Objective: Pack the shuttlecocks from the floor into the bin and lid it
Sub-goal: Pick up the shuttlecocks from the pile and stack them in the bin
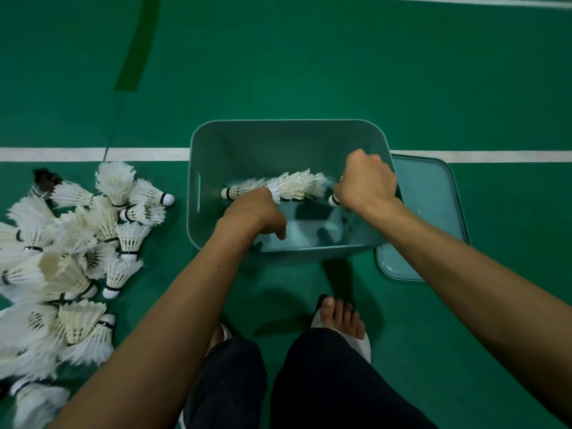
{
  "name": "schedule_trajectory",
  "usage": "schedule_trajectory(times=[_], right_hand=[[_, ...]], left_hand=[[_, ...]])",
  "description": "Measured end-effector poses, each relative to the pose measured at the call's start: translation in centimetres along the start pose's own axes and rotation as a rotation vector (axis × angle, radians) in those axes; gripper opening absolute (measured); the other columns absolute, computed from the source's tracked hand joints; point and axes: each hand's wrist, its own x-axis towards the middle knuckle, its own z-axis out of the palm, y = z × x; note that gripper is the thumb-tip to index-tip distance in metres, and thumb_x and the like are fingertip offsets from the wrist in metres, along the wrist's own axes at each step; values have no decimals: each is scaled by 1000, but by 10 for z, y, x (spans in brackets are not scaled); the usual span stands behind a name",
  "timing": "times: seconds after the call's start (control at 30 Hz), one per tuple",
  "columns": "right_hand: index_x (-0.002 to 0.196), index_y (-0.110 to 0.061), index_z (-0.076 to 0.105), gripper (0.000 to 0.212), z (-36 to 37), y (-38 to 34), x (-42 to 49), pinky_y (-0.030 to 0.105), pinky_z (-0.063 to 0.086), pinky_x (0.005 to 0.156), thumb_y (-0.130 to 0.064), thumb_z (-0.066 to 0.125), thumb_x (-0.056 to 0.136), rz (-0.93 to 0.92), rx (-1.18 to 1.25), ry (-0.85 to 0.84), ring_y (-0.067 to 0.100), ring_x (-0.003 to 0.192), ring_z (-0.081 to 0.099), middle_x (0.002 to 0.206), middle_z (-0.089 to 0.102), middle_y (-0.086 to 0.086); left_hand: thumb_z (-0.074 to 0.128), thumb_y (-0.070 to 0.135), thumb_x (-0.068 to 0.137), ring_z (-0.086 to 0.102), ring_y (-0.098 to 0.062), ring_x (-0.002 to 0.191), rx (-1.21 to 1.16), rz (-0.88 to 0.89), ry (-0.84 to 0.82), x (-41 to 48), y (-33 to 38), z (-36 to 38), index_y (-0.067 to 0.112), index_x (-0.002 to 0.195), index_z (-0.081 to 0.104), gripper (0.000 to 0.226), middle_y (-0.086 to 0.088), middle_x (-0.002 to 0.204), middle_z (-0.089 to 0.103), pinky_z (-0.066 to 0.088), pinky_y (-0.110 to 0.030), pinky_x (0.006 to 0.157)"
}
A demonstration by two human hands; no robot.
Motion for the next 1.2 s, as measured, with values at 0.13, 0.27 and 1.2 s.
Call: schedule_trajectory(times=[0.13,0.27,1.2], right_hand=[[110,-4,62,23,12,-8,7,40,50,78,-4,65,87,32,-26,-16,42,109,65,117,67,21],[86,-9,54,11,28,-16,14,35,45,71,-10,64,88,101,113,-147,36,94,65,98,63,13],[83,-10,56,19,90,-93,25,30,54,56,-9,48,100,355,927,-811,18,56,52,66,55,8]], left_hand=[[90,21,73,51,-26,98,-38,-32,-28,6,-7,-4,12,122,51,63,-9,127,58,45,-36,80],[89,16,76,58,-32,113,-51,-69,-27,10,-14,-7,5,134,47,73,-15,136,57,49,-38,87],[57,10,94,61,-25,81,204,-99,-98,29,-20,-6,3,107,62,16,-10,87,61,48,-34,72]])
